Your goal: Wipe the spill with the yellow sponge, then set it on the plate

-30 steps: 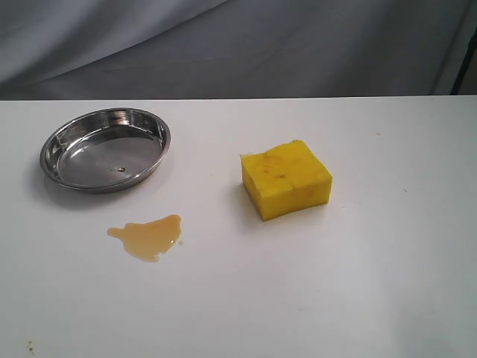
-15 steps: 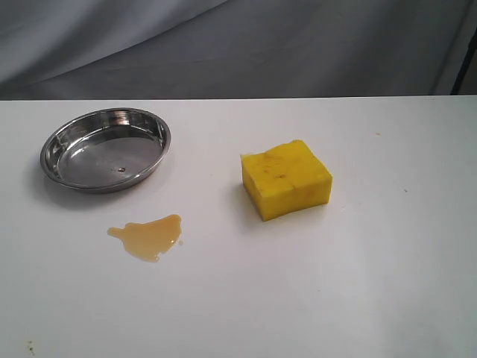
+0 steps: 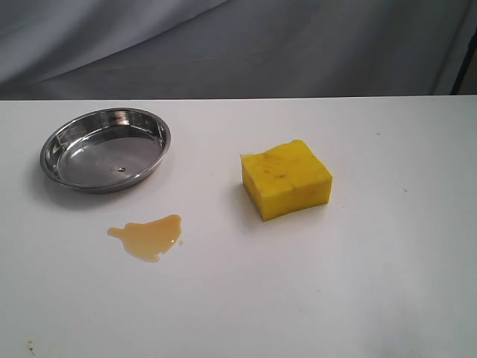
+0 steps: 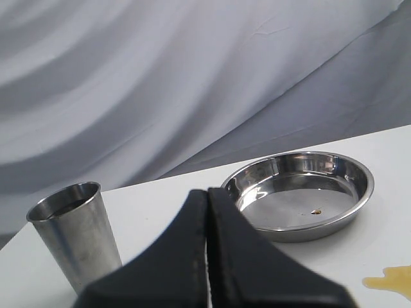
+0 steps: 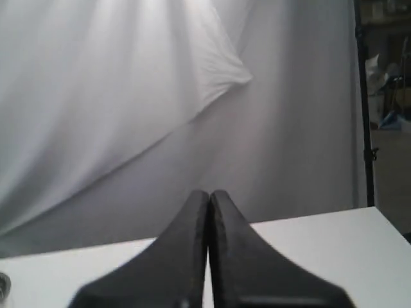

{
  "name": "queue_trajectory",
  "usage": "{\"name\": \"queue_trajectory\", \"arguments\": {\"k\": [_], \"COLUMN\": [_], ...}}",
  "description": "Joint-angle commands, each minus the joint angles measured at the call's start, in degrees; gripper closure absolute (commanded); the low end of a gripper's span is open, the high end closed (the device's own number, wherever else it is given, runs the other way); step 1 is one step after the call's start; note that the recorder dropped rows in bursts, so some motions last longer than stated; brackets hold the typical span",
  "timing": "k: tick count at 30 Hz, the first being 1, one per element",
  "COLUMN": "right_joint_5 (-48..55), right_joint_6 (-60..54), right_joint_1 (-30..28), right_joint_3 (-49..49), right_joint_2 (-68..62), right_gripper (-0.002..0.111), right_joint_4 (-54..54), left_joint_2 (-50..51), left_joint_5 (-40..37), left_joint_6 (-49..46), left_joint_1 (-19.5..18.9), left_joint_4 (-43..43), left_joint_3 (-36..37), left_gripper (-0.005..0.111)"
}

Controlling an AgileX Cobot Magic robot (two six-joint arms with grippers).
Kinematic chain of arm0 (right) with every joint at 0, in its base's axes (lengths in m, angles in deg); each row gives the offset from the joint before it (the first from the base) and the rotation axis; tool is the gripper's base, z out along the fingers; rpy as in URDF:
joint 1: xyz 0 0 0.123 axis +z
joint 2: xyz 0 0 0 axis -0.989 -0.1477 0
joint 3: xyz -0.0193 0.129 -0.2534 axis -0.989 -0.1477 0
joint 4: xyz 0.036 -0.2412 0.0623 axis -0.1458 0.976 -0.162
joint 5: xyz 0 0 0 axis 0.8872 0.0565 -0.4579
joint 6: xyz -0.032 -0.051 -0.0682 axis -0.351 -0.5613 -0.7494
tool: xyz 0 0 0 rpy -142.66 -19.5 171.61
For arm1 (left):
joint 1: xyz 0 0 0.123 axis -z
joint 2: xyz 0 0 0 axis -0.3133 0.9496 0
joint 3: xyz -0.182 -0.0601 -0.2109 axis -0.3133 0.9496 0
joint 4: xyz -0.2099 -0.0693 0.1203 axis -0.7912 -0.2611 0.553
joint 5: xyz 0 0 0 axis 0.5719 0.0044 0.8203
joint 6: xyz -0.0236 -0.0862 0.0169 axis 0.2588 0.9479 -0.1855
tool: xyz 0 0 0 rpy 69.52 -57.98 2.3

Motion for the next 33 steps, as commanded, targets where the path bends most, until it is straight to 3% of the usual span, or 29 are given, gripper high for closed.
{"name": "queue_trajectory", "arguments": {"k": [1, 10, 26, 33], "right_joint_5": [5.57, 15.05, 14.61, 2.28], "right_joint_6": [-8.25, -14.76, -15.17, -15.17], "right_joint_1": [5.29, 15.95, 16.37, 16.37], "right_joint_3": [6.11, 12.75, 12.75, 12.75], "right_joint_2": [-10.19, -27.72, -34.63, -34.63], "right_gripper": [0.108, 0.108, 0.108, 0.108], "right_joint_4": [0.65, 0.65, 0.65, -0.84], "left_joint_2": [-0.25, -0.25, -0.25, -0.25], "left_joint_5": [0.64, 0.64, 0.64, 0.64], "left_joint_6": [0.15, 0.15, 0.15, 0.15], "left_joint_1": [0.25, 0.25, 0.25, 0.25], "left_joint_4": [-0.14, -0.14, -0.14, -0.14], "left_joint_3": [0.22, 0.22, 0.22, 0.22], "left_gripper": [0.107, 0.107, 0.107, 0.107]}}
